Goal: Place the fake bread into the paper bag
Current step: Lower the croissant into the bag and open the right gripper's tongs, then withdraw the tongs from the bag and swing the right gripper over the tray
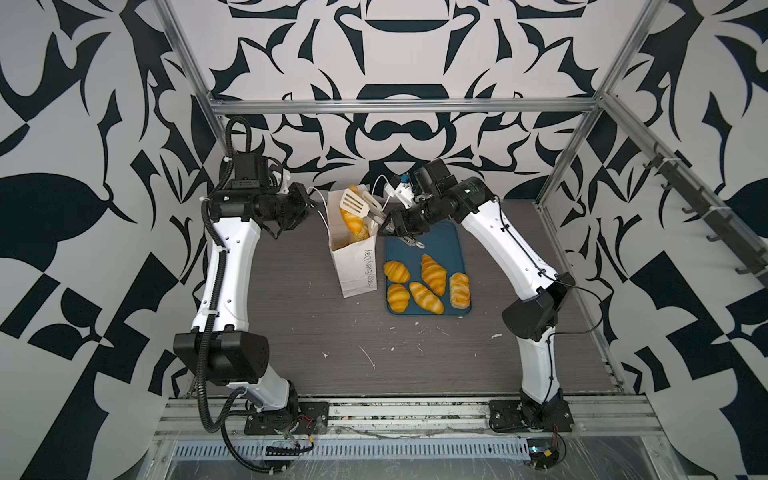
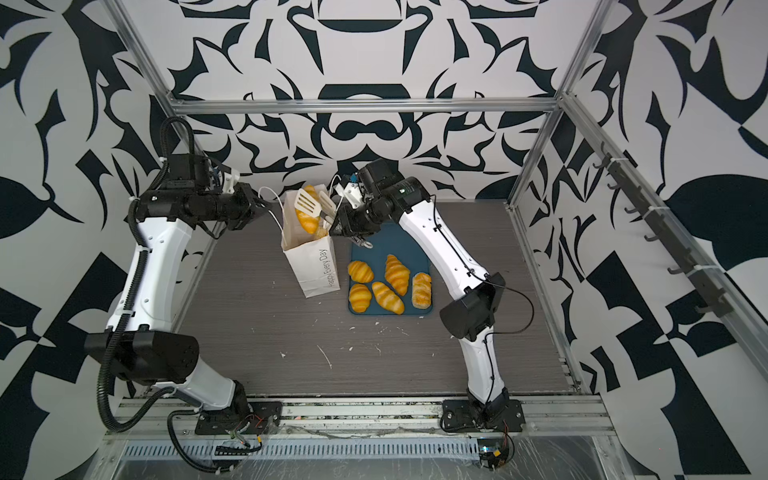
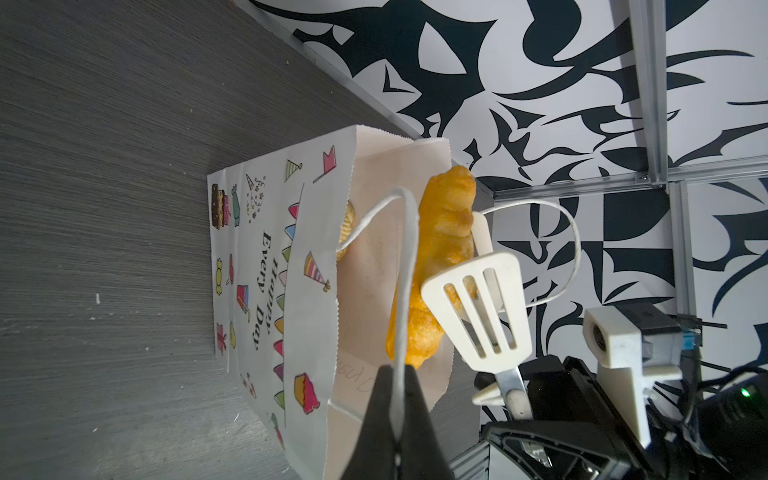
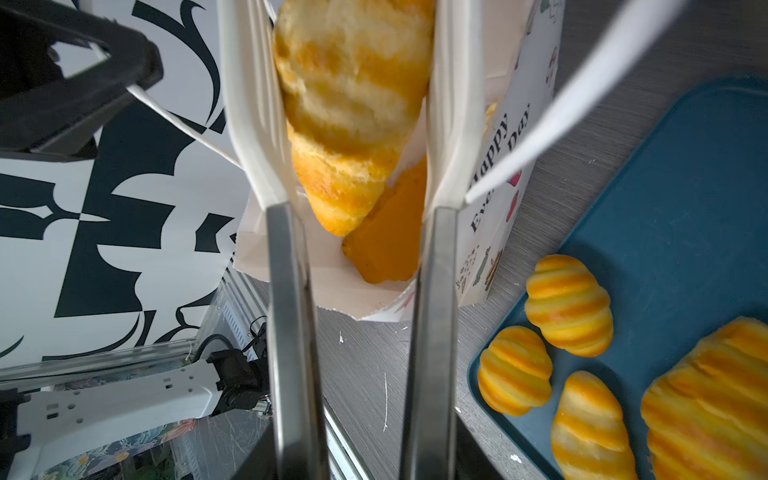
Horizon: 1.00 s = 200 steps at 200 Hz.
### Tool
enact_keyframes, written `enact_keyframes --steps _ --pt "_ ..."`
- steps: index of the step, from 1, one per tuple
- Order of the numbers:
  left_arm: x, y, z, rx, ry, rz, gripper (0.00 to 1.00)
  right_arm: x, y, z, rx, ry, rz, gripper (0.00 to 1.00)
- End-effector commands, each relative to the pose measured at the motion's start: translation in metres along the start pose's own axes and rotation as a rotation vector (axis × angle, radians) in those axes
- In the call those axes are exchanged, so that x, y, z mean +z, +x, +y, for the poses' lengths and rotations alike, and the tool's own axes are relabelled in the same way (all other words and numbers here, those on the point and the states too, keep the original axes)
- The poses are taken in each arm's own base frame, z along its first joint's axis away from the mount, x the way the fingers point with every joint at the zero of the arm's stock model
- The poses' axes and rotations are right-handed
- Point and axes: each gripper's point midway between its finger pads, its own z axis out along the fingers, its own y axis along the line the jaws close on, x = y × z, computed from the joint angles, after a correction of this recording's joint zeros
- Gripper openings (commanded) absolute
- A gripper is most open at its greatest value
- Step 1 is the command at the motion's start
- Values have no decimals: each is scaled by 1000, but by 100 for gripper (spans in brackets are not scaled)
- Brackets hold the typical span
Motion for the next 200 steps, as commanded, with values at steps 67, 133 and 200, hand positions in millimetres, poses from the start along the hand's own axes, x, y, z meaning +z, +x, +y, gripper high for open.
enact_keyframes --steps 67,133,200 --pt "-5 -2 -8 4 22 -5 0 -35 -13 32 -81 -38 -96 50" --pt "-5 0 -9 6 24 -3 0 -52 -21 46 -107 -58 -143 49" --pt "-5 4 -6 3 23 1 0 -90 -34 75 -153 -94 -243 48"
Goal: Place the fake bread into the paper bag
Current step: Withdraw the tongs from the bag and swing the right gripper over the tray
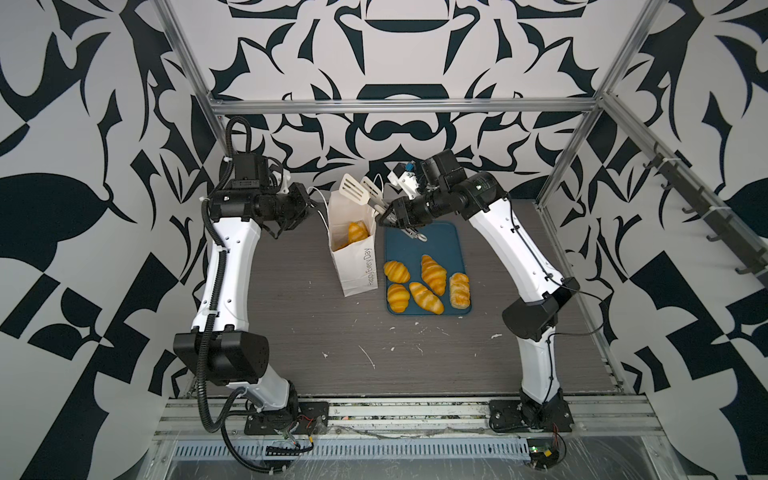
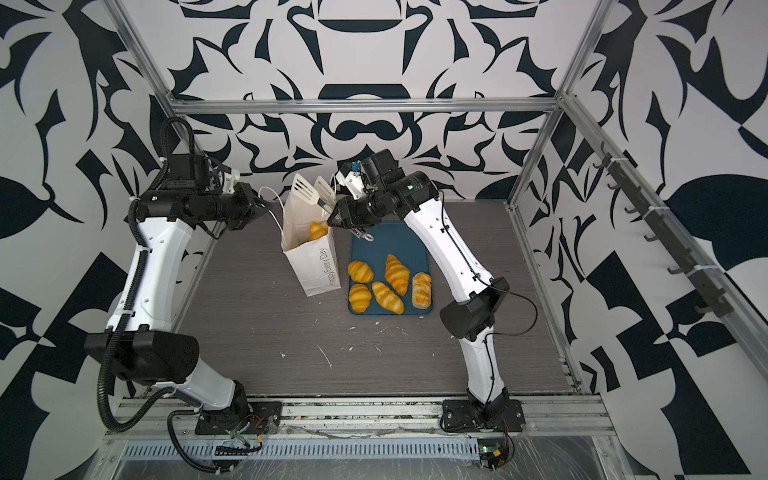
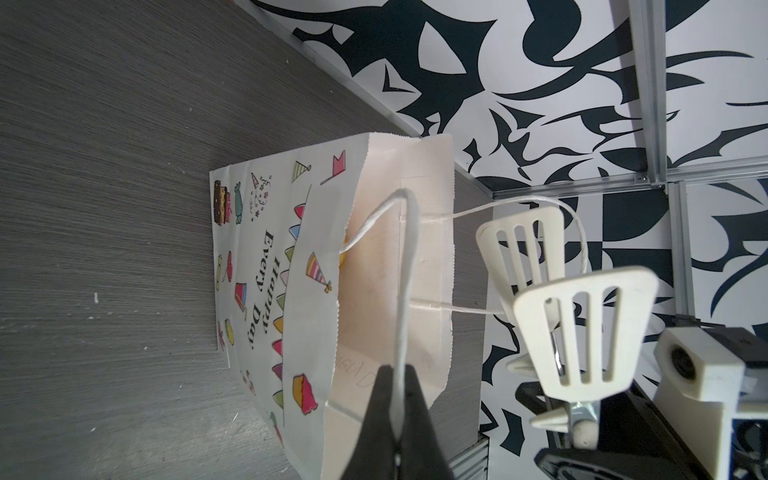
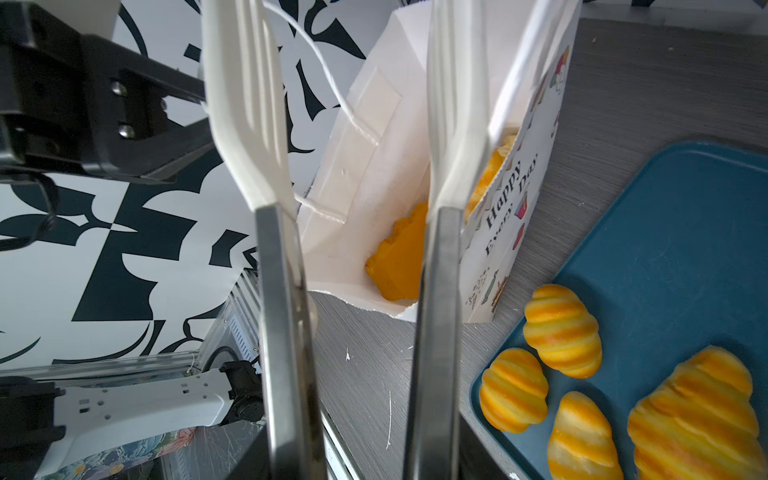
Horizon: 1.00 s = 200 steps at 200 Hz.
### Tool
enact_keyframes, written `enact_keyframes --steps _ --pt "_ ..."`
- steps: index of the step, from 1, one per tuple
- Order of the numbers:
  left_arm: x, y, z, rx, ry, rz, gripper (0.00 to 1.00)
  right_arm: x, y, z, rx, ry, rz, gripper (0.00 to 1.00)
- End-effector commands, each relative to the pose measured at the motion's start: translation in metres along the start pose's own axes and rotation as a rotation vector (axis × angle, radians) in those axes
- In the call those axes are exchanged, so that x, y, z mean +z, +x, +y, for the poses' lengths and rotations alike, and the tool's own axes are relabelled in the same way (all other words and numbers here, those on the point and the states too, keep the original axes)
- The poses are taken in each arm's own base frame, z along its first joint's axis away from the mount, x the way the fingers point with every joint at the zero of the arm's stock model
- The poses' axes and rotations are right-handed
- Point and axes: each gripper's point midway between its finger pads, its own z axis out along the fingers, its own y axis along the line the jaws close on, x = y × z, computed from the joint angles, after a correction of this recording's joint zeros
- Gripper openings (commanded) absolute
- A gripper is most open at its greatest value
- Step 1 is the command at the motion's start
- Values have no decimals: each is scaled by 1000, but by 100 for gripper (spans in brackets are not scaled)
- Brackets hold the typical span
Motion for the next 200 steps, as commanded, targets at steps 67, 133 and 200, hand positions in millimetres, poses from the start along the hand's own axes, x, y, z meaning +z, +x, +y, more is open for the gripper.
enact_keyframes --steps 67,133,200 --pt "-4 4 -6 5 23 2 0 -91 -37 52 -115 -22 -257 48" --pt "-4 5 -6 5 26 6 0 -116 -36 10 -36 83 -280 47" --pt "-3 6 -4 3 20 6 0 -126 -12 -39 97 202 -265 46"
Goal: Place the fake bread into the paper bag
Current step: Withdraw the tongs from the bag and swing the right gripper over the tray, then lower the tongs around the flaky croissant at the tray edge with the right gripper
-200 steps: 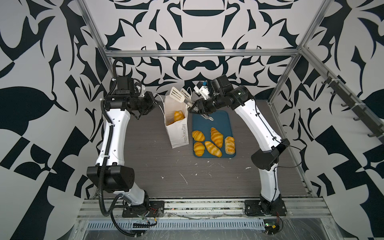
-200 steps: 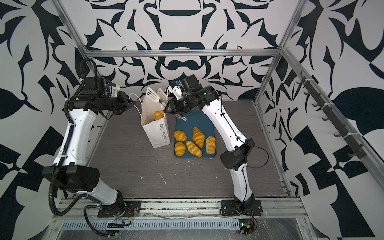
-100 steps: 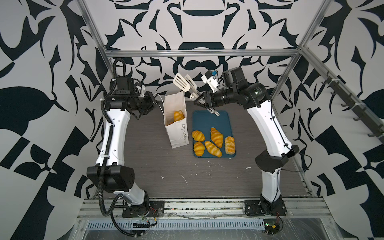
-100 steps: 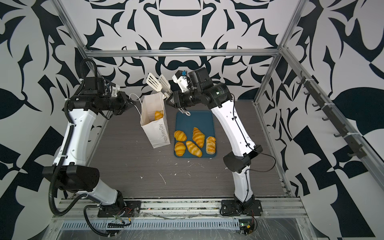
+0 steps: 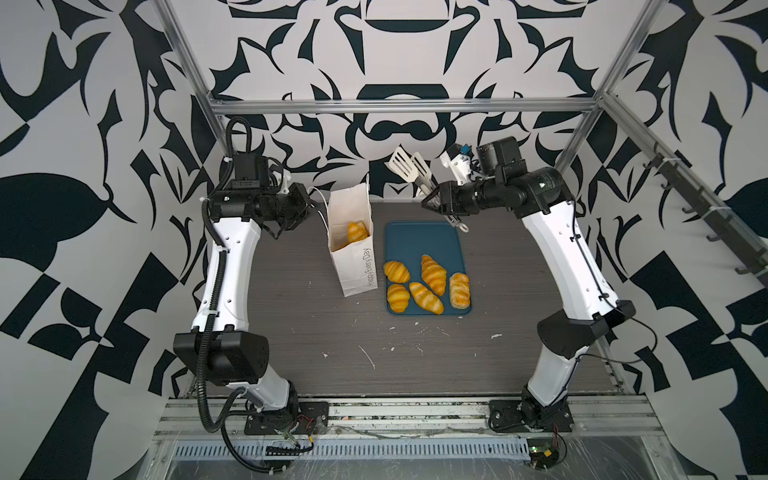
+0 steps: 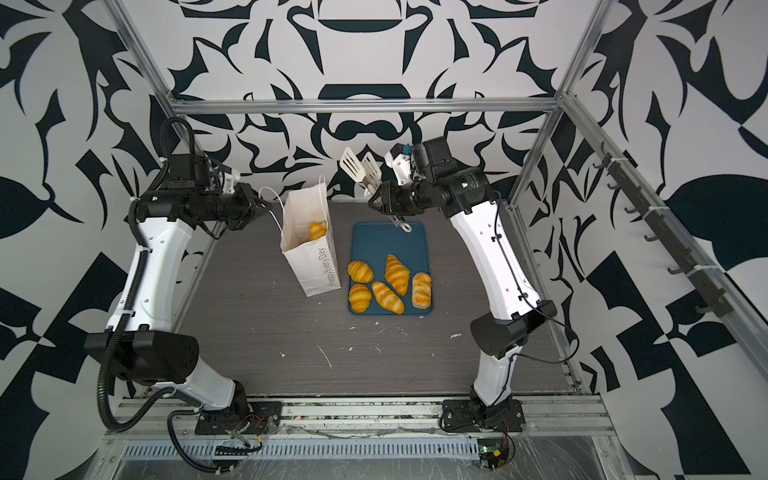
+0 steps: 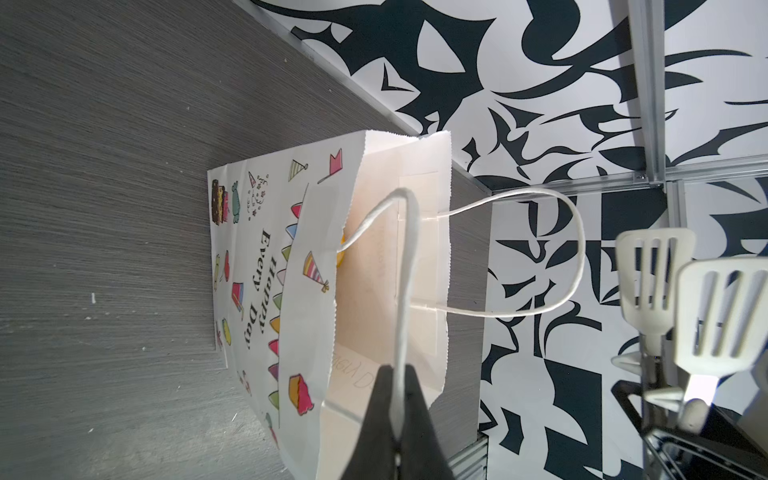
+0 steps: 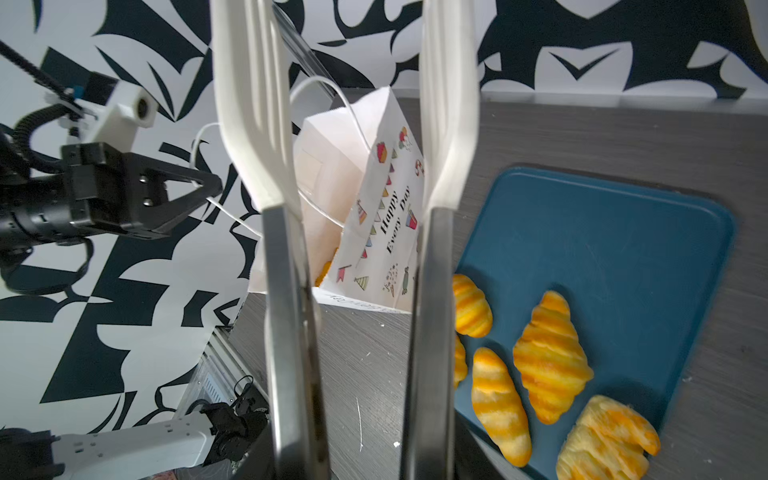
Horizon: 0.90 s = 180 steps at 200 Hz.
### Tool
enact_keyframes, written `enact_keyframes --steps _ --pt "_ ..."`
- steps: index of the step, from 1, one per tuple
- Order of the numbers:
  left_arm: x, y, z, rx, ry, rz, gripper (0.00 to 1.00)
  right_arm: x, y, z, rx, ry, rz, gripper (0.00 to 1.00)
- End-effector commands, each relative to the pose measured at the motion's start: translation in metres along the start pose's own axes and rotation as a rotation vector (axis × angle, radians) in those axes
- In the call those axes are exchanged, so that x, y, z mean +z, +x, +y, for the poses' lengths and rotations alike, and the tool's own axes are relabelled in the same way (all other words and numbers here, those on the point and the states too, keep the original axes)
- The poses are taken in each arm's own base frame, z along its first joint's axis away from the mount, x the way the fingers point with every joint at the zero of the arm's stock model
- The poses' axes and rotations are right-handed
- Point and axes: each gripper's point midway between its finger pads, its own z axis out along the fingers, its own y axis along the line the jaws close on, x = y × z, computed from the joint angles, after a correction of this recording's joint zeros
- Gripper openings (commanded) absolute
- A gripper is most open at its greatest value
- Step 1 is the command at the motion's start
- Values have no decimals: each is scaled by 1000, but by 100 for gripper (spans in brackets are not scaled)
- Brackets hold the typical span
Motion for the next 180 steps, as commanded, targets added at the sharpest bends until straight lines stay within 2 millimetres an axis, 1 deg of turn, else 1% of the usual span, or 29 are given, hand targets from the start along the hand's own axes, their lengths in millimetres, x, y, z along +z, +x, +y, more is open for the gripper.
enact_keyframes --steps 1,24,60,70,92,110,138,180 --pt "-3 6 -4 4 17 5 0 -24 -12 2 -6 8 -99 46" --pt "-2 5 -3 4 18 8 0 -20 2 -23 51 89 -48 46" --pt "2 4 -2 1 20 13 0 -16 28 -52 111 189 27 46" --pt "3 4 -2 -1 21 15 0 -13 39 -65 150 235 56 46" --pt "4 4 -2 -1 26 15 0 -7 67 -87 216 314 138 45" --pt "6 4 -1 -3 27 17 0 -5 90 -100 254 359 194 45" --pt "10 6 2 -9 26 24 0 -7 122 -116 305 428 266 44" --pt "14 5 4 -13 29 31 0 -10 157 -130 355 490 341 44"
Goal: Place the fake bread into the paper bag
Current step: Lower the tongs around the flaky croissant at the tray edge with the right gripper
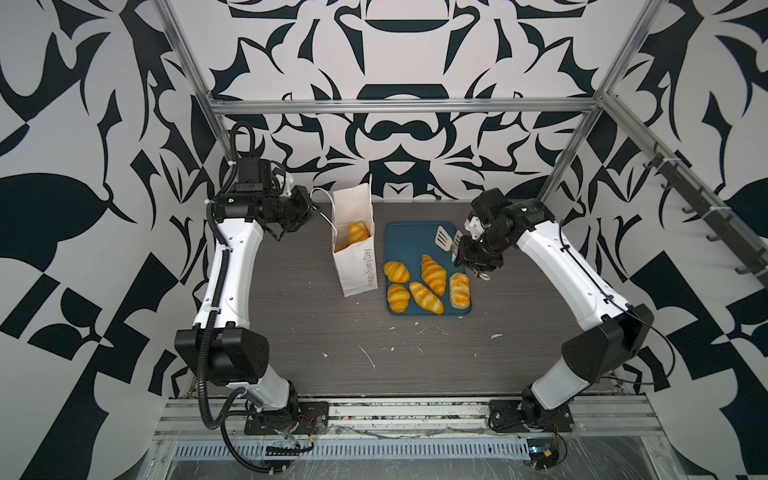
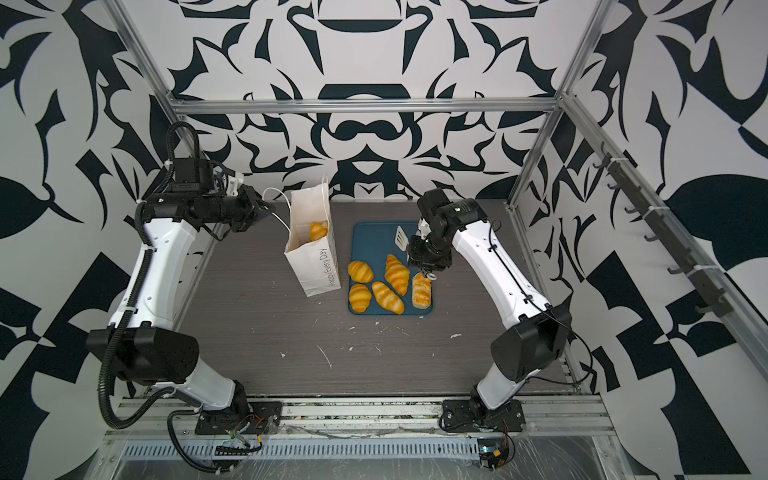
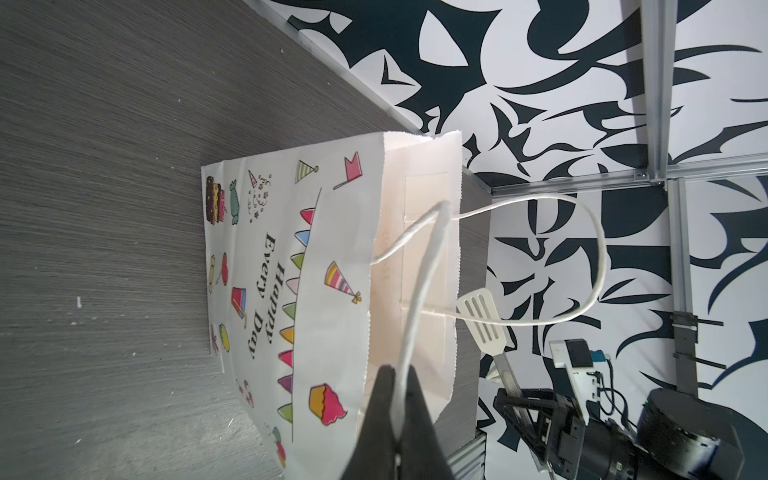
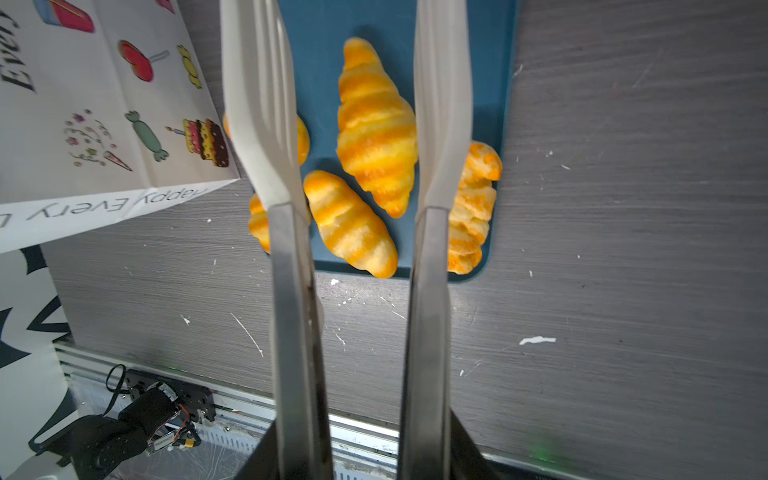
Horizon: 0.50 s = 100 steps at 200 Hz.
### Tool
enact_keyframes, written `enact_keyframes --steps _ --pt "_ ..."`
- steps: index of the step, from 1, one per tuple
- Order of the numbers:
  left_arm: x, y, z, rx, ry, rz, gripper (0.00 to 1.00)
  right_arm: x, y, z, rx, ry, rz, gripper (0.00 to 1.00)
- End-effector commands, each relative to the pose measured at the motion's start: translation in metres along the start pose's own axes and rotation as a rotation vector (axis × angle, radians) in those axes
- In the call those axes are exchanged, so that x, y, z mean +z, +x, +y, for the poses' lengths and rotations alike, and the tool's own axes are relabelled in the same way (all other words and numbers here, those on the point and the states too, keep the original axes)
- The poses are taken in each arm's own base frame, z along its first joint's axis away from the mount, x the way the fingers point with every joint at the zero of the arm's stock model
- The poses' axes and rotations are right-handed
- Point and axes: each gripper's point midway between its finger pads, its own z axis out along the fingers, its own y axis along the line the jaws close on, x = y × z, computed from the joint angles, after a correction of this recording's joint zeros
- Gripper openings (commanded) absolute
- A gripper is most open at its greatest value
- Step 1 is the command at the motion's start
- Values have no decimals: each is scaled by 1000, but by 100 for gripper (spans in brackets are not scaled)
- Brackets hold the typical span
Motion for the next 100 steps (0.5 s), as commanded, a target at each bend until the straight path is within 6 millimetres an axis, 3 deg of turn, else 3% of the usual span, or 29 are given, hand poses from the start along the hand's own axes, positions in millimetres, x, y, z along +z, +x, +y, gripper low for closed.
enact_keyframes --steps 1,66,100 --pt "3 3 -2 -6 15 16 0 -12 11 -11 31 28 -25 44" --pt "6 3 -1 -13 20 25 0 9 44 -43 63 145 77 44" --pt "7 2 -3 -10 24 23 0 15 51 -52 68 183 101 45"
